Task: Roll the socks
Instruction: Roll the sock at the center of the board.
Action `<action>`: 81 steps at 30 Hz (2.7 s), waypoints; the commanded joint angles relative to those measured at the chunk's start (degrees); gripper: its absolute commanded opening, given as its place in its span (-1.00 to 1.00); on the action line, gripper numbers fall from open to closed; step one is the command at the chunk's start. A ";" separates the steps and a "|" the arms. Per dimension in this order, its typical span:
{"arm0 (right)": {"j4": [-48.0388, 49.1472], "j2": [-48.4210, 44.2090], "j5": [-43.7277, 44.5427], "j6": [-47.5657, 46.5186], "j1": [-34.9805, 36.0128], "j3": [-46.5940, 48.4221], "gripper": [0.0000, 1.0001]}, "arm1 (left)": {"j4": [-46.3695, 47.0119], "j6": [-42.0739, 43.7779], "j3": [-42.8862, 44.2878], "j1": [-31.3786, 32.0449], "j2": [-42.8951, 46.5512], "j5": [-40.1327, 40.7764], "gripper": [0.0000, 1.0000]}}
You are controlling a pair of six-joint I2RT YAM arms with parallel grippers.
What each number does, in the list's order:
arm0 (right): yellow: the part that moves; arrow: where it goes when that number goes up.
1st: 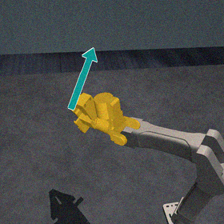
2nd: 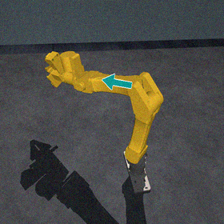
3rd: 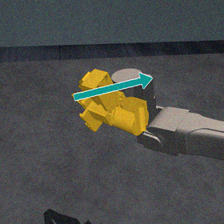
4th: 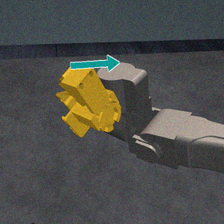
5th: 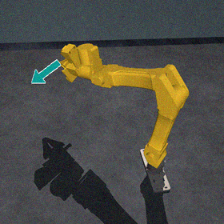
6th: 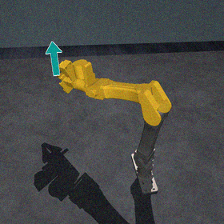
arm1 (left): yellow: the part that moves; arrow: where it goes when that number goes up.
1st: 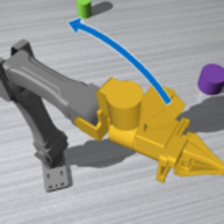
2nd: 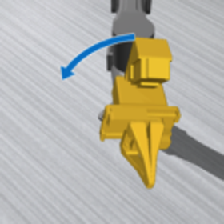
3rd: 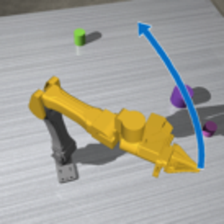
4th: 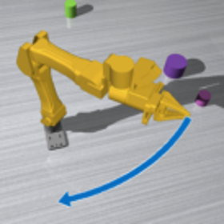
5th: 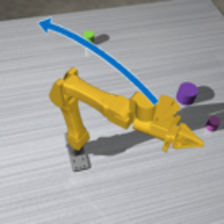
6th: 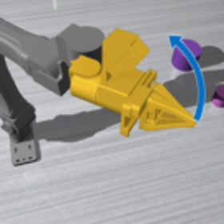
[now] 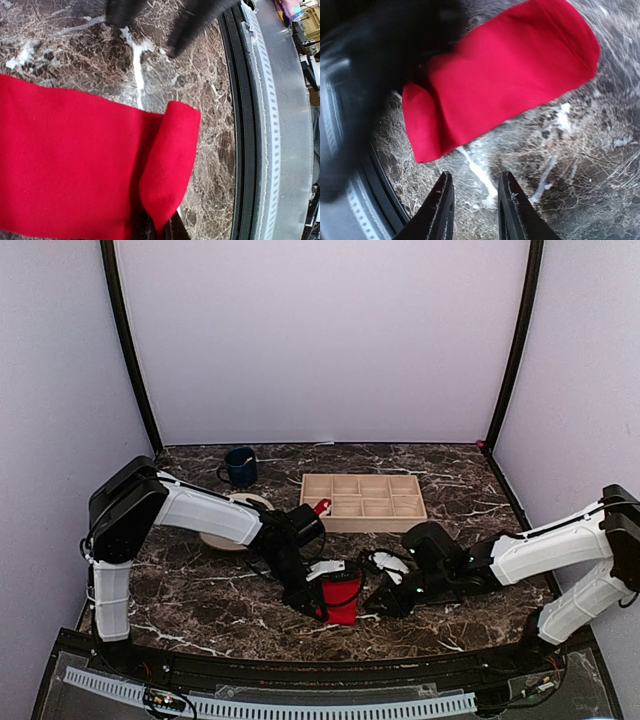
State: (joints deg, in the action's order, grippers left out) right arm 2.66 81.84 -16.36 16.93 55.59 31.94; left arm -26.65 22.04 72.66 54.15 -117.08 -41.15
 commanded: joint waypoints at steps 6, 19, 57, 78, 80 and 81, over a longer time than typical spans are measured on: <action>0.27 -3.73 15.81 -7.31 10.07 0.04 -0.39 | -9.81 0.66 1.06 -0.99 -4.74 -5.20 -1.00; -2.49 2.35 19.10 -14.72 16.82 6.80 -0.07 | -13.96 2.60 3.94 -2.53 -8.58 -9.13 -1.00; -3.31 12.94 15.08 -21.13 18.43 13.17 -0.64 | -15.06 3.39 4.45 -3.70 -9.15 -10.81 -0.92; -3.10 14.13 15.93 -19.12 17.94 13.06 -0.94 | -12.02 -3.98 0.15 -5.23 -5.66 -1.75 -0.43; -2.86 14.07 15.86 -18.76 17.68 13.00 -0.94 | -10.08 -5.19 -1.56 -5.65 -4.16 0.66 -0.42; -2.69 13.93 15.79 -18.53 17.52 12.84 -0.94 | -8.86 -5.88 -2.47 -5.83 -2.93 1.50 -0.41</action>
State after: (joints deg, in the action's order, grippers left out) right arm -1.04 95.04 -1.06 -3.07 73.49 44.03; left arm -38.61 18.68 74.85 49.78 -121.73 -53.82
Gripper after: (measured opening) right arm 0.065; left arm 0.289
